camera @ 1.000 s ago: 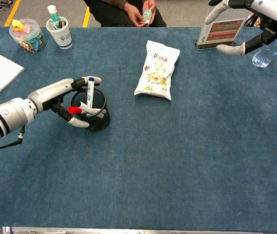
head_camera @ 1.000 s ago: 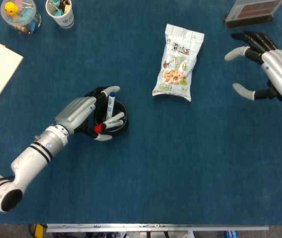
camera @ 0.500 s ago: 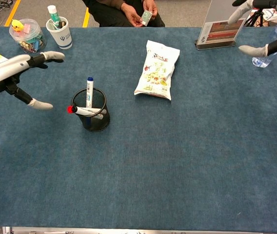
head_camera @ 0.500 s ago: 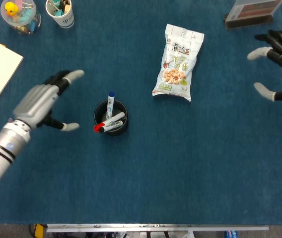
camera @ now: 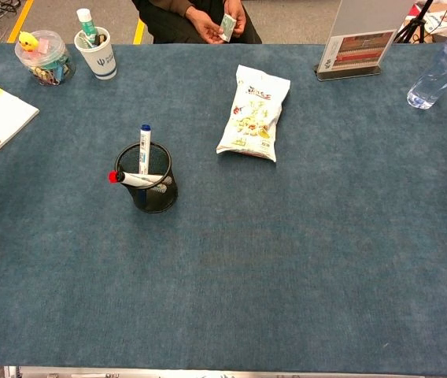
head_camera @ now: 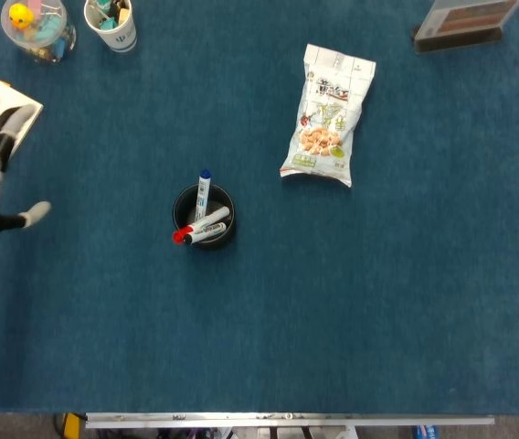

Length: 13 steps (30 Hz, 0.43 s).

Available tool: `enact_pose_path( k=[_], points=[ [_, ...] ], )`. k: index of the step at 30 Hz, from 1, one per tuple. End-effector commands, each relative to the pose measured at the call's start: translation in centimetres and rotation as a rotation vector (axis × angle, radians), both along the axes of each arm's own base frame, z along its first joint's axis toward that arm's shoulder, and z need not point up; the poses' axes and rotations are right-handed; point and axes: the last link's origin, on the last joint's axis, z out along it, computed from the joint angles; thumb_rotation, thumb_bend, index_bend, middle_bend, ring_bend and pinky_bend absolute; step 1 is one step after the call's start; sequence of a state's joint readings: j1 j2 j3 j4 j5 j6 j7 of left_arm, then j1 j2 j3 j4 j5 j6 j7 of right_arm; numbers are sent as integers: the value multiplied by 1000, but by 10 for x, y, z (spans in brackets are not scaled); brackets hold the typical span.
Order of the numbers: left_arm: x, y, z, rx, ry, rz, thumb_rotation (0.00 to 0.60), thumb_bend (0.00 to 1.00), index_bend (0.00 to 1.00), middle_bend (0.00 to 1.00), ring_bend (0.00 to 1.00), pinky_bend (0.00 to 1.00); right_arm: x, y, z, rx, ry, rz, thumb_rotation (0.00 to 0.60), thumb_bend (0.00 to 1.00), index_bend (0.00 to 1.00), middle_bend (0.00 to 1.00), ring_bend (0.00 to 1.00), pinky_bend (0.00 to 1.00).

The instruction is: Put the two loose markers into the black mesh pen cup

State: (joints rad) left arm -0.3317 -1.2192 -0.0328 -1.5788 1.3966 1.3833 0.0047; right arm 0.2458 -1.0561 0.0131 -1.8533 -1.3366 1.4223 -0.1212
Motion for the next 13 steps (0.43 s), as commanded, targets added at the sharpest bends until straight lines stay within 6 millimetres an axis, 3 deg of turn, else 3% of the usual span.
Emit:
enact_pose_path(
  k=[1, 8, 13],
  points=[
    [-8, -15, 7, 59, 62, 5, 600, 107, 85, 146, 28, 94, -10, 17, 3, -16, 2, -20, 600, 263, 344, 196, 0, 0],
    [-14, -41, 11, 94, 97, 50, 600, 107, 85, 147, 37, 94, -18, 40, 7, -43, 16, -47, 600, 263, 344, 196, 0, 0],
    [-19, -47, 14, 103, 113, 80, 600, 107, 85, 147, 44, 94, -19, 45, 4, -41, 10, -48, 600, 264, 343, 196, 0, 0]
  ],
)
